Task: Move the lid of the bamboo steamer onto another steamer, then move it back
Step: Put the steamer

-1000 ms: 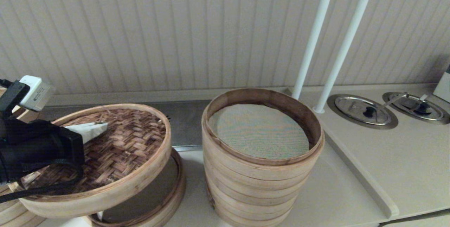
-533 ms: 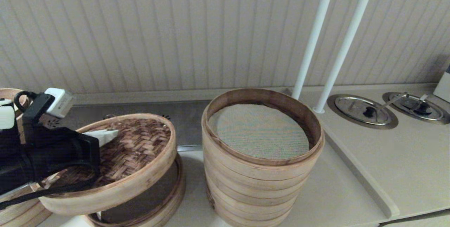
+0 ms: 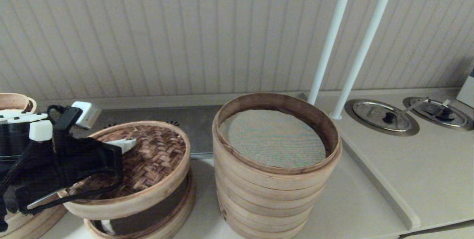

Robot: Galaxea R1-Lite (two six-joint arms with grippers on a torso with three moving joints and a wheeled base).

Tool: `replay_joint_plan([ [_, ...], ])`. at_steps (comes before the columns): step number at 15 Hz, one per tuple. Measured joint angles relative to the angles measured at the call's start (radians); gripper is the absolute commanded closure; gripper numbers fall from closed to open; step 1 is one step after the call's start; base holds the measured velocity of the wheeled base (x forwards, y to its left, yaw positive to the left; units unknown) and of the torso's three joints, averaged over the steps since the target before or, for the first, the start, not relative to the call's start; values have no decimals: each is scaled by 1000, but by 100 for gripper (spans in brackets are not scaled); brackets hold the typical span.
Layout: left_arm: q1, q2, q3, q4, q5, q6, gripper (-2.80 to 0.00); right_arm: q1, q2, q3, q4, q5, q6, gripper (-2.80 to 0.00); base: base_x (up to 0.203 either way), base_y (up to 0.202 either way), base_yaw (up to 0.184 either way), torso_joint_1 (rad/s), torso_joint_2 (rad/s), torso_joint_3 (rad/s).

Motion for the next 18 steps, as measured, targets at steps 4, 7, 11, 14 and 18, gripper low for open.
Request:
replay_joint_plan([
  [4,-1,80,23,-91,0,-6,0,0,0,0,0,0,0,0,0,0,0,0,0,0],
  [7,-2,148,45,-186,0,-21,0,0,0,0,0,0,0,0,0,0,0,0,0,0],
  [11,-2,235,45,-268,1,-40,0,0,0,0,0,0,0,0,0,0,0,0,0,0],
  [14,-2,278,46,-306,0,-44,0,0,0,0,0,0,0,0,0,0,0,0,0,0],
  [18,-2,303,90,-361,0,-46,0,0,0,0,0,0,0,0,0,0,0,0,0,0],
])
